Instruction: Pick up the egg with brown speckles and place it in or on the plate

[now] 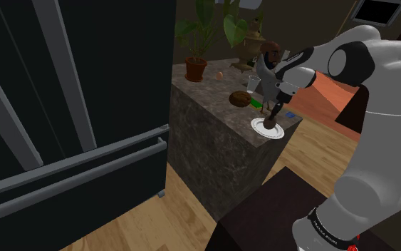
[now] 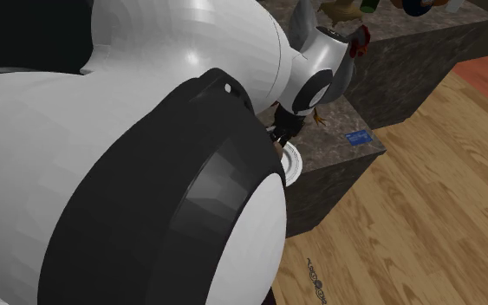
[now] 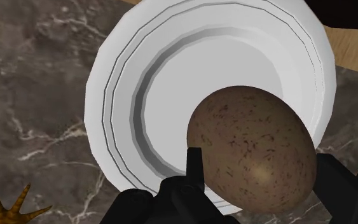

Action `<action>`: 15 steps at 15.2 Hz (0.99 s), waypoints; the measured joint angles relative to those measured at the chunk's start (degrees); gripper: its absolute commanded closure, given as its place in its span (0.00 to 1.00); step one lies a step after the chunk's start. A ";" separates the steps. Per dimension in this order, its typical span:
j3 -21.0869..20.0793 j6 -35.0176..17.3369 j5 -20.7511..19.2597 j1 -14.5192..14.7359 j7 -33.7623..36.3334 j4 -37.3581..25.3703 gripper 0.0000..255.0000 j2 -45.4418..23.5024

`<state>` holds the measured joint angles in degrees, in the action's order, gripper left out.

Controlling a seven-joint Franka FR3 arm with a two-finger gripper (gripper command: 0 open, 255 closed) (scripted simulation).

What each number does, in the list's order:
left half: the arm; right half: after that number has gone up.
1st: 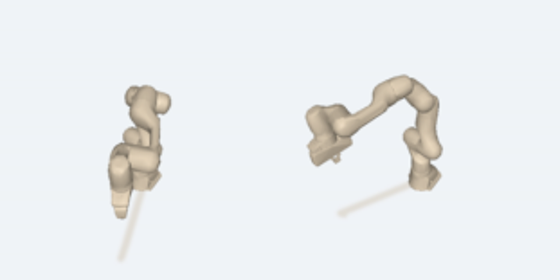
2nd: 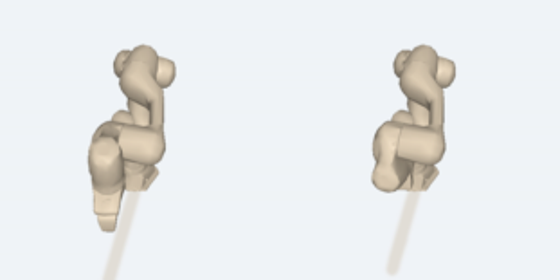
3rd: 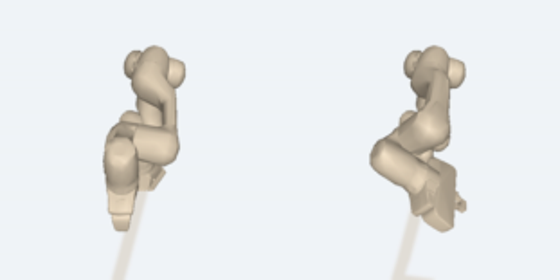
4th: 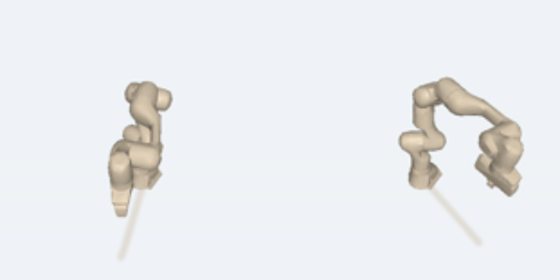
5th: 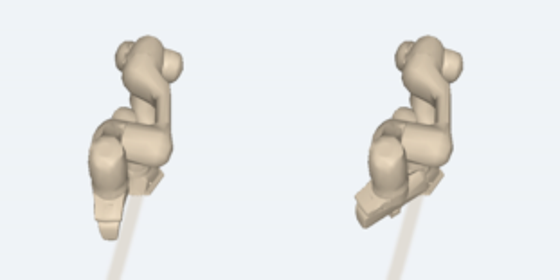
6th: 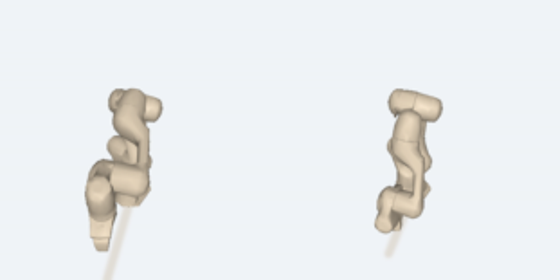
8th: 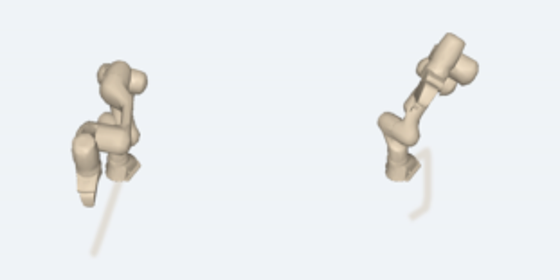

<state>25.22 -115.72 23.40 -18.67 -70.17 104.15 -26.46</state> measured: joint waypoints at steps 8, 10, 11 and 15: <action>0.00 -0.04 0.01 0.00 -0.01 0.03 0.00 0.01; 0.00 -0.04 0.01 0.00 -0.01 0.03 0.00 0.01; 0.13 0.62 -0.25 0.02 0.21 -0.35 0.00 0.35; 1.04 5.36 -1.74 -0.47 1.03 -3.63 0.00 2.07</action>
<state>26.26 -110.36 21.66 -19.14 -69.15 100.52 -24.39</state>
